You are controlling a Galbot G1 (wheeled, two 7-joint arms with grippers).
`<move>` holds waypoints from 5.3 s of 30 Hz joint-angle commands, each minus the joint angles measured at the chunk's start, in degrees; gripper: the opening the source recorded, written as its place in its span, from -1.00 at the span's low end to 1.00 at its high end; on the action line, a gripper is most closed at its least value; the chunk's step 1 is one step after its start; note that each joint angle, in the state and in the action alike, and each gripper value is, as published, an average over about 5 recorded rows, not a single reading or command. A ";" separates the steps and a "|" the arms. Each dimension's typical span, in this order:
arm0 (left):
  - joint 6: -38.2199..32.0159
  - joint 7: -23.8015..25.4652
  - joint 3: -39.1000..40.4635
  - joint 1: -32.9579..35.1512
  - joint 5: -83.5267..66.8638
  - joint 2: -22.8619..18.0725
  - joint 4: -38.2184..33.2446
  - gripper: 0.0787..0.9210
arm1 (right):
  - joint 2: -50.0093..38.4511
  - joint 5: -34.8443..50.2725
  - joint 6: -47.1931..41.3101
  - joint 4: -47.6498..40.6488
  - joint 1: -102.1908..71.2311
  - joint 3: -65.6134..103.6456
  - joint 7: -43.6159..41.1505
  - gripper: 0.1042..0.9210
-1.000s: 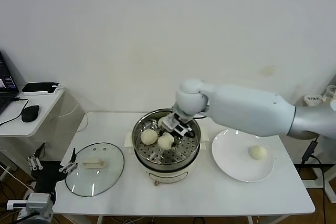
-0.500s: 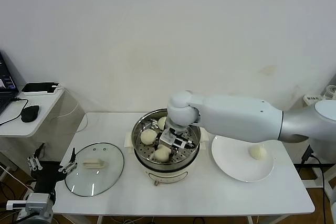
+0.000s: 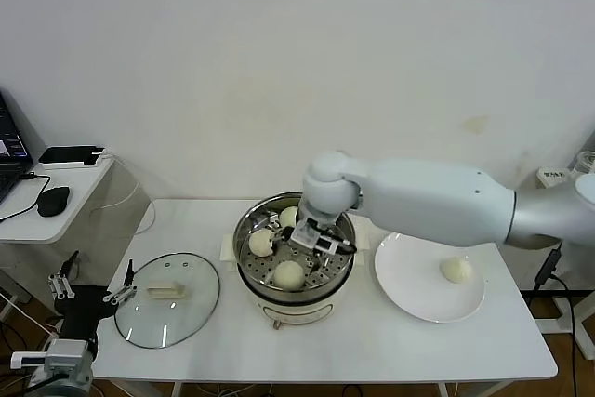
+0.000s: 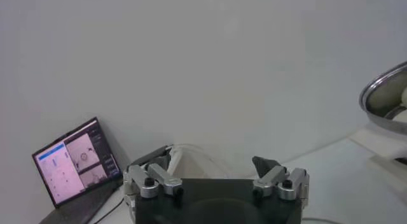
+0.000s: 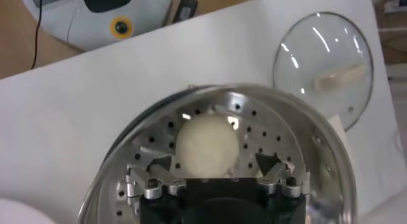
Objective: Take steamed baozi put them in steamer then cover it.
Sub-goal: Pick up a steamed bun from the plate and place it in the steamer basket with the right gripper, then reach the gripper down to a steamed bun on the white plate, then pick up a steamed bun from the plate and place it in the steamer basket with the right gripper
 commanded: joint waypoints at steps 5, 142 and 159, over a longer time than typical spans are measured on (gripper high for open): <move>0.14 0.15 0.64 -0.98 -0.51 1.30 0.50 0.77 | -13.27 1.57 -18.41 0.22 1.05 7.91 -4.16 0.76; 0.25 0.21 1.76 -2.26 -0.13 1.97 0.70 0.77 | -0.03 21.97 -41.56 -10.89 -5.87 -1.06 13.15 0.19; 0.23 0.19 1.56 -2.10 -0.09 1.85 0.71 0.77 | -1.31 19.95 -41.40 -10.34 -6.95 1.18 12.45 0.27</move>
